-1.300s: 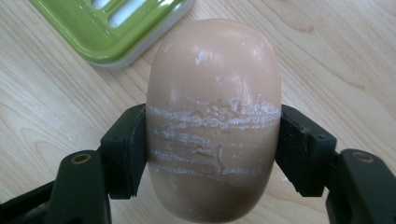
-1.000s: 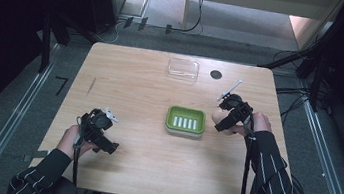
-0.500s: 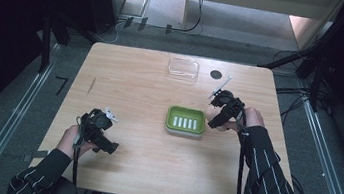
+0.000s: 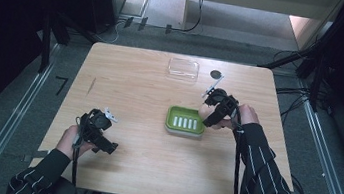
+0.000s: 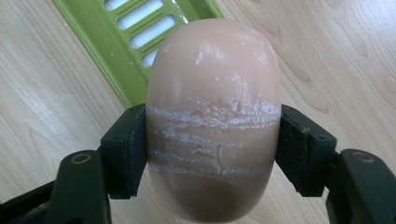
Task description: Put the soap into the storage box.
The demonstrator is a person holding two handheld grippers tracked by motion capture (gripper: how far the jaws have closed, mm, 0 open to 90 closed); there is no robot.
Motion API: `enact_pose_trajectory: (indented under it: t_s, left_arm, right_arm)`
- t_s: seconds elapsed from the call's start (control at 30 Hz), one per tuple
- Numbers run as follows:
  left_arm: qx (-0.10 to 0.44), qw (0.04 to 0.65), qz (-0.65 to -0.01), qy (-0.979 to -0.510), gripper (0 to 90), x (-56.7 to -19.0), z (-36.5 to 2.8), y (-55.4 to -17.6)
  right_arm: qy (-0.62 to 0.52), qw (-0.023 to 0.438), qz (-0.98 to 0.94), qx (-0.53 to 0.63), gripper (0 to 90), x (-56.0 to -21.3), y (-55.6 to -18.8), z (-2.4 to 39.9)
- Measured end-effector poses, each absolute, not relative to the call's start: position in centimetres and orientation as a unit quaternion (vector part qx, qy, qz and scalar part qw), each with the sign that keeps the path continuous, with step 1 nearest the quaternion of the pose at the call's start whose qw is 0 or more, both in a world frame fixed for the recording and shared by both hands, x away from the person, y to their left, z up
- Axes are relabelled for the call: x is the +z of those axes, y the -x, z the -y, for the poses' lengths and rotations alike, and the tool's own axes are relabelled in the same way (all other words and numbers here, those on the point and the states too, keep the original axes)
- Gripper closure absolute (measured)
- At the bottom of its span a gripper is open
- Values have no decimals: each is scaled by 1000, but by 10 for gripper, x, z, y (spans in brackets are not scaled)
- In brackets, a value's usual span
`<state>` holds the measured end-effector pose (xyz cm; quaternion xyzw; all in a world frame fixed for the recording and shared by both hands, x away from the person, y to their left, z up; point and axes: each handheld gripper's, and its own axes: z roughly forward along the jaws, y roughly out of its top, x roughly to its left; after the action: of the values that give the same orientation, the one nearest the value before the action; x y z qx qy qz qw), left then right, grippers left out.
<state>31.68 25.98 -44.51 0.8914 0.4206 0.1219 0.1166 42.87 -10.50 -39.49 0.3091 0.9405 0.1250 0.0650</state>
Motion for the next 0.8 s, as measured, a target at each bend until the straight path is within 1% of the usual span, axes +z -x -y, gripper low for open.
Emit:
enact_pose_trajectory:
  t_s: [0.5, 0.8]
  left_arm:
    - [124, 117, -420, -891, 6, -445, -260, -316]
    - [124, 118, -420, -891, 6, -445, -260, -316]
  right_arm:
    - [-270, 65, -952, 125, 333, -395, -430, 83]
    - [-252, 66, -957, 128, 334, -393, -427, 79]
